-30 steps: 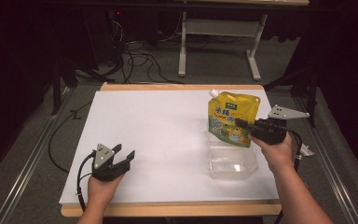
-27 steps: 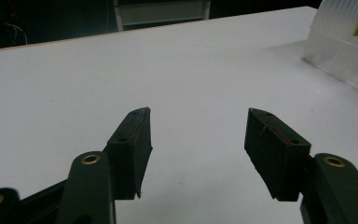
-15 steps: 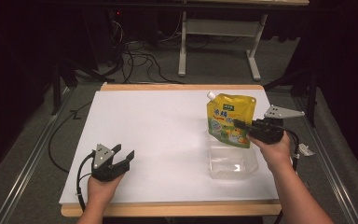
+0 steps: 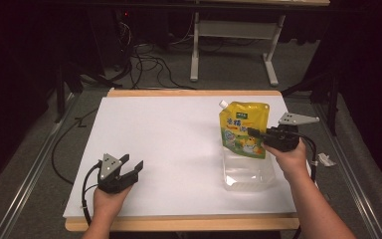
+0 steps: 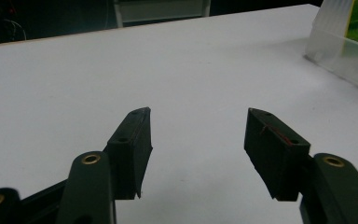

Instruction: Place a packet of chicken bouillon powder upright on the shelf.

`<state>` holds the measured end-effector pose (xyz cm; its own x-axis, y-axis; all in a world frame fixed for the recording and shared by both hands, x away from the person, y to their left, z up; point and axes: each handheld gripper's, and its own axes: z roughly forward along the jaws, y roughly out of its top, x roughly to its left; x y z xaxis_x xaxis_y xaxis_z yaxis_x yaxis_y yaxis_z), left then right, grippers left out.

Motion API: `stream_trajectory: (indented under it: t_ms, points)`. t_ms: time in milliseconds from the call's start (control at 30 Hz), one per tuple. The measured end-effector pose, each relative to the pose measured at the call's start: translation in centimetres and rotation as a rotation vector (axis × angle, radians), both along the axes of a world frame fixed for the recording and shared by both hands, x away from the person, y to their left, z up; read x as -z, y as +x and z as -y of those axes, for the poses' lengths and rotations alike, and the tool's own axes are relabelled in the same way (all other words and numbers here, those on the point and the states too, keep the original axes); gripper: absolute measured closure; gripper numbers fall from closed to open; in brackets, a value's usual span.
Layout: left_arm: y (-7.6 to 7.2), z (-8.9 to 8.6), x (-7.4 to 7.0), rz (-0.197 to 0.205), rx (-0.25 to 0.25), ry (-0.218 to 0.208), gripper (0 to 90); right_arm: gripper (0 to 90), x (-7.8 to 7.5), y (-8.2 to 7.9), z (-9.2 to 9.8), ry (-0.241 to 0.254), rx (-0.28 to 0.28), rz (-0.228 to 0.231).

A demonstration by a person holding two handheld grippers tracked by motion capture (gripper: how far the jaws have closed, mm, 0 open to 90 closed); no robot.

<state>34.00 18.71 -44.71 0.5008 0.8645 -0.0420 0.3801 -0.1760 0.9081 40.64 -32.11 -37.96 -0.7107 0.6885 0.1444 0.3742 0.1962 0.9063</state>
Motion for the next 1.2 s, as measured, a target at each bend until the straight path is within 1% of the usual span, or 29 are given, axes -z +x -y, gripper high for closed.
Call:
stream_trajectory:
  t_ms: [67, 133, 200, 433, 533, 600, 633, 733, 867, 933, 967, 1033, 1067, 1100, 1133, 1200]
  points:
    - [-0.1, 0.0, -0.1, 0.003, 0.002, 0.002, 41.9, 85.8, 0.6, 0.1, 0.1, -0.003, 0.002, -0.011]
    - [-0.1, 0.0, -0.1, 0.002, 0.002, 0.004, 41.9, 85.6, 1.1, 0.0, 0.5, 0.02, 0.012, -0.022]
    - [-0.1, 0.1, 0.0, -0.002, 0.003, 0.004, 41.9, 85.3, 1.4, -0.1, 0.9, 0.035, 0.025, -0.02]
    - [-0.1, 0.4, 0.0, 0.0, 0.016, 0.01, 41.9, 84.0, 2.3, -0.9, 1.3, 0.003, 0.053, -0.03]
    - [0.0, 0.4, 0.0, -0.001, 0.018, 0.009, 41.8, 83.4, 2.6, -1.1, 1.4, -0.01, 0.058, -0.028]
    - [0.0, 0.4, 0.0, -0.003, 0.023, 0.009, 41.9, 83.2, 2.9, -1.3, 1.6, -0.019, 0.06, -0.034]
    - [0.0, 0.4, 0.0, -0.003, 0.023, 0.005, 41.8, 83.1, 3.0, -1.3, 1.6, -0.015, 0.064, -0.033]
    - [0.1, 0.5, 0.1, -0.007, 0.028, 0.007, 41.8, 82.8, 3.1, -1.6, 1.5, -0.018, 0.067, -0.029]
    - [0.1, 0.6, 0.1, -0.009, 0.04, 0.007, 41.8, 79.1, 3.0, -1.7, 1.3, -0.044, 0.089, -0.027]
    - [0.1, 0.7, 0.2, -0.009, 0.047, 0.009, 41.7, 75.7, 2.9, -1.8, 1.1, -0.048, 0.095, -0.03]
    - [0.1, 0.7, 0.2, -0.011, 0.052, 0.013, 41.6, 72.1, 2.9, -1.8, 1.1, -0.055, 0.1, -0.028]
    - [0.2, 0.8, 0.3, -0.013, 0.061, 0.021, 41.4, 63.0, 2.9, -1.9, 0.9, -0.064, 0.125, -0.039]
    - [0.2, 0.8, 0.3, -0.013, 0.061, 0.021, 41.4, 63.0, 2.9, -1.9, 0.9, -0.064, 0.125, -0.039]
    - [0.2, 0.9, 0.3, -0.012, 0.067, 0.027, 41.3, 53.8, 2.9, -1.8, 1.0, -0.06, 0.145, -0.043]
    - [0.2, 0.9, 0.3, -0.012, 0.067, 0.027, 41.3, 53.8, 2.9, -1.8, 1.0, -0.06, 0.145, -0.043]
    - [0.3, 0.8, 0.3, -0.012, 0.067, 0.013, 41.2, 45.0, 2.8, -1.9, 1.1, -0.054, 0.176, -0.048]
